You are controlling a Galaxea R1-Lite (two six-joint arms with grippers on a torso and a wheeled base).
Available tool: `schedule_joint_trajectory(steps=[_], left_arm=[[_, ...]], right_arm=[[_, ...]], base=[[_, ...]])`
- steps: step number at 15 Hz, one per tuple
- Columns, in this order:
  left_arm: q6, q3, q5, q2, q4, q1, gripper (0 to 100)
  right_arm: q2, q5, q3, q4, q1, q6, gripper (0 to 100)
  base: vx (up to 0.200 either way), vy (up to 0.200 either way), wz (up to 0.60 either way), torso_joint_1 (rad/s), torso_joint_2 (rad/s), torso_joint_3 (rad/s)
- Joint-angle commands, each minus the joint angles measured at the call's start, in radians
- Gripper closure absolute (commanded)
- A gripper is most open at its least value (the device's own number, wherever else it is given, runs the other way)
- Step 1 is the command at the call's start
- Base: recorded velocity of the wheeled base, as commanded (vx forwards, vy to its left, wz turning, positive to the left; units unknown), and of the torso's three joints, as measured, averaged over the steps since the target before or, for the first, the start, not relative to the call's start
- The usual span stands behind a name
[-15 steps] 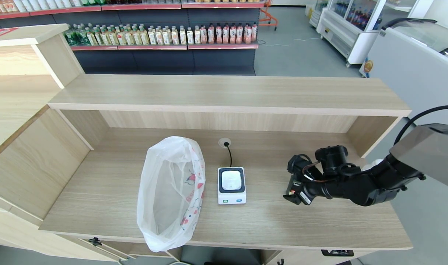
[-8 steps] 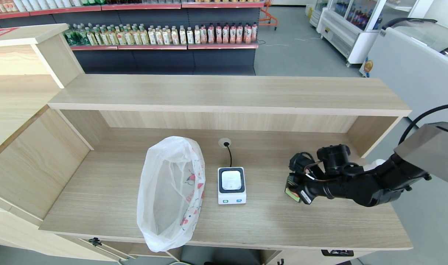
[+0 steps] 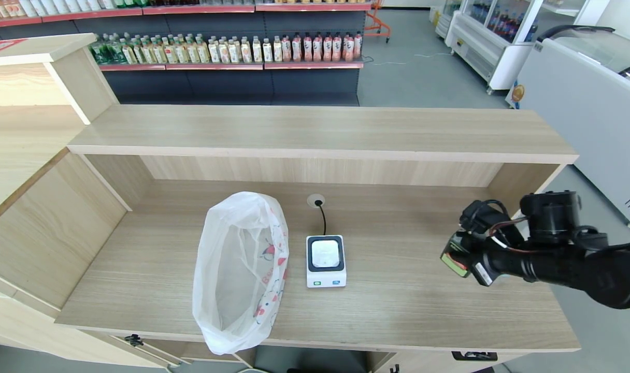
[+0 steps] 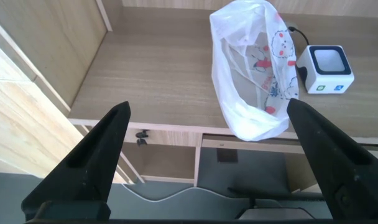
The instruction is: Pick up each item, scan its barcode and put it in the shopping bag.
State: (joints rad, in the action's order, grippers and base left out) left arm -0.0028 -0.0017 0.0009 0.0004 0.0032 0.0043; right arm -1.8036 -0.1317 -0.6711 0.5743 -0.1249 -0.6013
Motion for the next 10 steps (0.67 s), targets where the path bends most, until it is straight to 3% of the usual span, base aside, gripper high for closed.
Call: schedule_joint_trajectory(steps=[1,3,5,6,8,10], left_arm=[[0.0,0.0,0.001,0.0,0.0,0.0,0],[0.0,0.0,0.001,0.0,0.0,0.0,0],[0.0,0.0,0.001,0.0,0.0,0.0,0],[0.0,0.0,0.001,0.0,0.0,0.0,0],[0.0,0.0,0.001,0.0,0.0,0.0,0],[0.0,0.0,0.001,0.0,0.0,0.0,0]], right_arm=[[0.283,-0.008,0.131,-0.017,0.039,-0.12,100],[0.403,-0.016,0.15,-0.097,-0.009,-0.204,100],[0.495,-0.092,0.151,-0.182,-0.009,-0.305,100],[0.553,-0.1,0.146,-0.303,-0.009,-0.425,100],[0.603,-0.14,0.15,-0.34,-0.005,-0.729,100],[0.603,-0.286,0.15,-0.347,0.004,-0.933,100]], base=[[0.0,0.0,0.0,0.0,0.0,0.0],[0.0,0.0,0.0,0.0,0.0,0.0],[0.0,0.0,0.0,0.0,0.0,0.0],[0.0,0.0,0.0,0.0,0.0,0.0],[0.0,0.0,0.0,0.0,0.0,0.0],[0.0,0.0,0.0,0.0,0.0,0.0]])
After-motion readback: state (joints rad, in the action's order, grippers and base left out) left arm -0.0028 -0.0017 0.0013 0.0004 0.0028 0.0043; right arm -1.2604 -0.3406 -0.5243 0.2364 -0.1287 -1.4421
